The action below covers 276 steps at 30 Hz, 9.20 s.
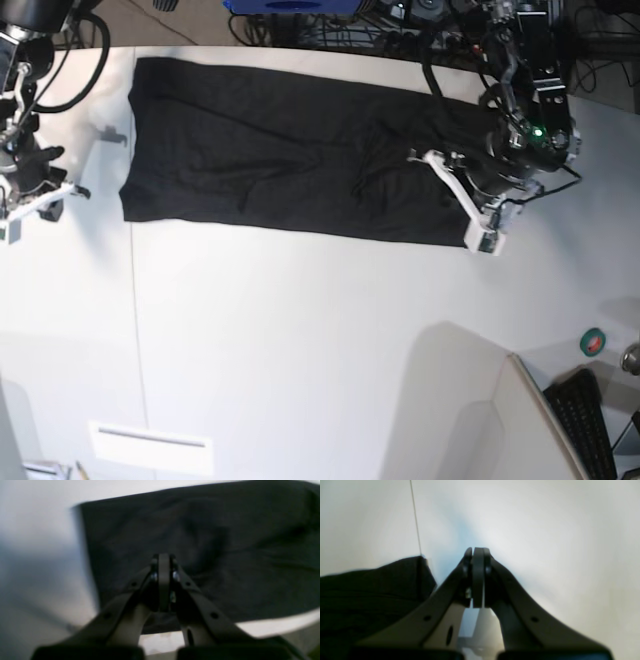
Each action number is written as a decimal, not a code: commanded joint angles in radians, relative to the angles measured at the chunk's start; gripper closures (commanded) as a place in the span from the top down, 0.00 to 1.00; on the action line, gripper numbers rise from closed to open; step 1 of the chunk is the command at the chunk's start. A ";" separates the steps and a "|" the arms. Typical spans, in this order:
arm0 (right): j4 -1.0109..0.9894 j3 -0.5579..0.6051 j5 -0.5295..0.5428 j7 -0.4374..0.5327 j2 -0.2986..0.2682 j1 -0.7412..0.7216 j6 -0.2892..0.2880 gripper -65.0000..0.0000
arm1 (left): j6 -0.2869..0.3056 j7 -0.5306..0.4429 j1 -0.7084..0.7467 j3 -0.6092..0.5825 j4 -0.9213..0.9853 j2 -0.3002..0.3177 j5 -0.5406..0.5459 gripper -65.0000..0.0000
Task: Layout the t-shirt on the table in an organized manner, then fold the t-shirt properly
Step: 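Grasp the strip end with the left gripper and push it inward, then grasp both strip ends and fold them toward the middle, then fold the strip end over with the right gripper onto the shirt, then flip the folded bundle over with the right gripper, exposing the print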
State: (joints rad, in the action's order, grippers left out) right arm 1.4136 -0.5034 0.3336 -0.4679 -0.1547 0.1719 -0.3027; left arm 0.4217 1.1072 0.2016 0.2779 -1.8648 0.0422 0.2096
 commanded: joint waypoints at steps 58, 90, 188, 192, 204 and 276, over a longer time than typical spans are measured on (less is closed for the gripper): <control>-0.132 0.163 0.454 -0.427 -0.085 0.047 -0.157 0.69 | 0.168 -0.407 -0.073 0.137 0.574 0.166 0.015 0.00; -0.313 0.210 0.453 -0.196 -0.153 -0.027 -0.149 0.00 | 0.075 -0.405 -0.077 -0.125 0.566 0.083 0.021 0.00; 0.237 0.895 0.399 -0.286 -0.093 -0.209 0.598 0.00 | 0.276 -0.233 0.083 0.817 0.365 0.112 0.024 0.00; 0.195 0.925 0.259 -0.286 -0.104 -0.208 0.597 0.00 | 0.276 -0.233 0.080 0.815 0.374 0.111 0.024 0.00; 0.194 1.147 0.193 -0.243 -0.096 -0.176 0.597 0.00 | 0.276 -0.233 0.081 0.766 0.376 0.109 0.023 0.00; 0.234 1.360 0.192 -0.421 -0.018 -0.305 0.604 0.00 | 0.276 -0.233 0.055 0.768 0.410 0.124 0.015 0.00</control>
State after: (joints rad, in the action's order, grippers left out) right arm 1.6230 0.8642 0.5232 -0.9161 -0.1818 -0.1085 0.3035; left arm 0.6899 0.8845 0.2577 1.0412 -1.4387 0.1471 0.2165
